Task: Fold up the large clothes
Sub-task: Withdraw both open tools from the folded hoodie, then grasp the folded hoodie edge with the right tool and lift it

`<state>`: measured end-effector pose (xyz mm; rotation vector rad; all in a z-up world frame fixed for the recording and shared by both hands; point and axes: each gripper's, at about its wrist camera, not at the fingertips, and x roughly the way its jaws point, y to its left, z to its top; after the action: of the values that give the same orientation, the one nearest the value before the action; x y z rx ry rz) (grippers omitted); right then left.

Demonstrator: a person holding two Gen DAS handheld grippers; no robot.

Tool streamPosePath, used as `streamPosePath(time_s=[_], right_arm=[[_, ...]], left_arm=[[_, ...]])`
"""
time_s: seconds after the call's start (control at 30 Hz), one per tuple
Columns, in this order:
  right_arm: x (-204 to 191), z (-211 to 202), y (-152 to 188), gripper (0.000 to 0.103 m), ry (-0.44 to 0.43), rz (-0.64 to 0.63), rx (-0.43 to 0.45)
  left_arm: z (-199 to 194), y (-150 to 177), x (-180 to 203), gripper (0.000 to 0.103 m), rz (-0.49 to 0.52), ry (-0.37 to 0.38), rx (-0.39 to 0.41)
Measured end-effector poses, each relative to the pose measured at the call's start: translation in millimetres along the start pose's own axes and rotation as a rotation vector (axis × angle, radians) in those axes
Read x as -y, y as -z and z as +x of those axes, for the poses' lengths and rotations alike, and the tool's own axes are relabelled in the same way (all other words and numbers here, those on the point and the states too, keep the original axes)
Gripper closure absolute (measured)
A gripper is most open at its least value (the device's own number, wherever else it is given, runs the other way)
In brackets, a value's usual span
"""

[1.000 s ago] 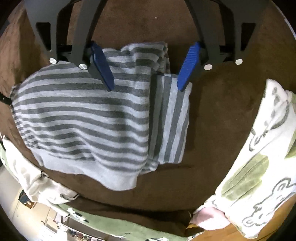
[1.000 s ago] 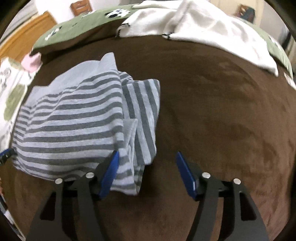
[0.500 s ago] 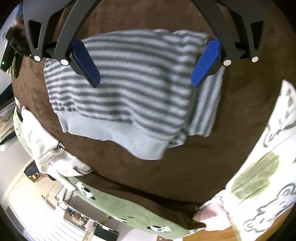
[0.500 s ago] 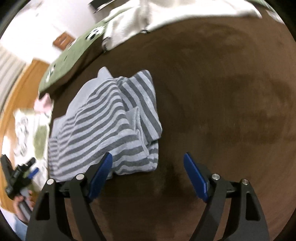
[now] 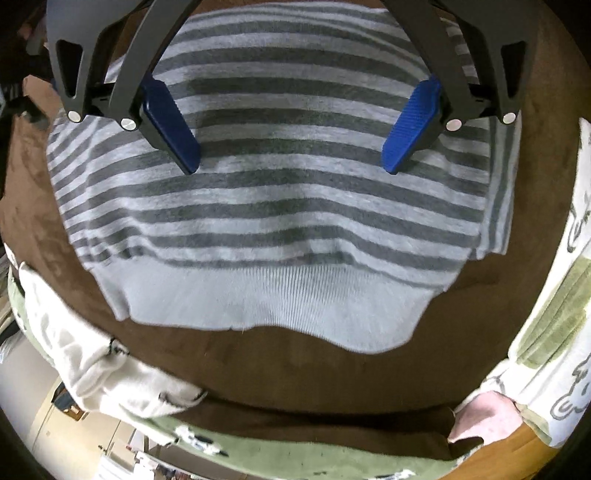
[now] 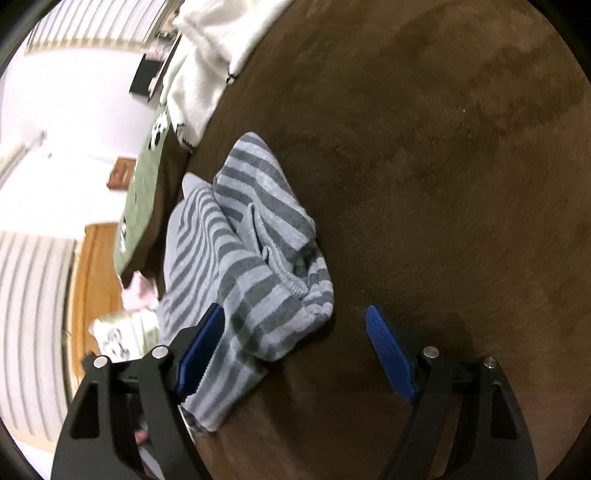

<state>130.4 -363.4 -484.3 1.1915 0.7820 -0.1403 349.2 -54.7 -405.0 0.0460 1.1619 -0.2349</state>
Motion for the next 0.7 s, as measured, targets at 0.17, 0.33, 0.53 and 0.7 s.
streamPosePath(time_s=[0.17, 0.33, 0.53, 0.7], right_arm=[[-1, 11, -3, 0.023, -0.058, 0.031, -0.002], [-6, 27, -12, 0.026, -0.099, 0.065, 0.021], [-2, 38, -20, 0.067, -0.140, 0.131, 0.018], [-15, 25, -19, 0.075, -0.182, 0.073, 0.022]], left_arm=[[14, 4, -7, 0.006, -0.037, 0.024, -0.038], [23, 3, -3, 0.005, -0.009, 0.005, -0.061], [26, 2, -4, 0.005, 0.000, 0.010, -0.075], [28, 2, -5, 0.005, 0.013, 0.010, -0.079]])
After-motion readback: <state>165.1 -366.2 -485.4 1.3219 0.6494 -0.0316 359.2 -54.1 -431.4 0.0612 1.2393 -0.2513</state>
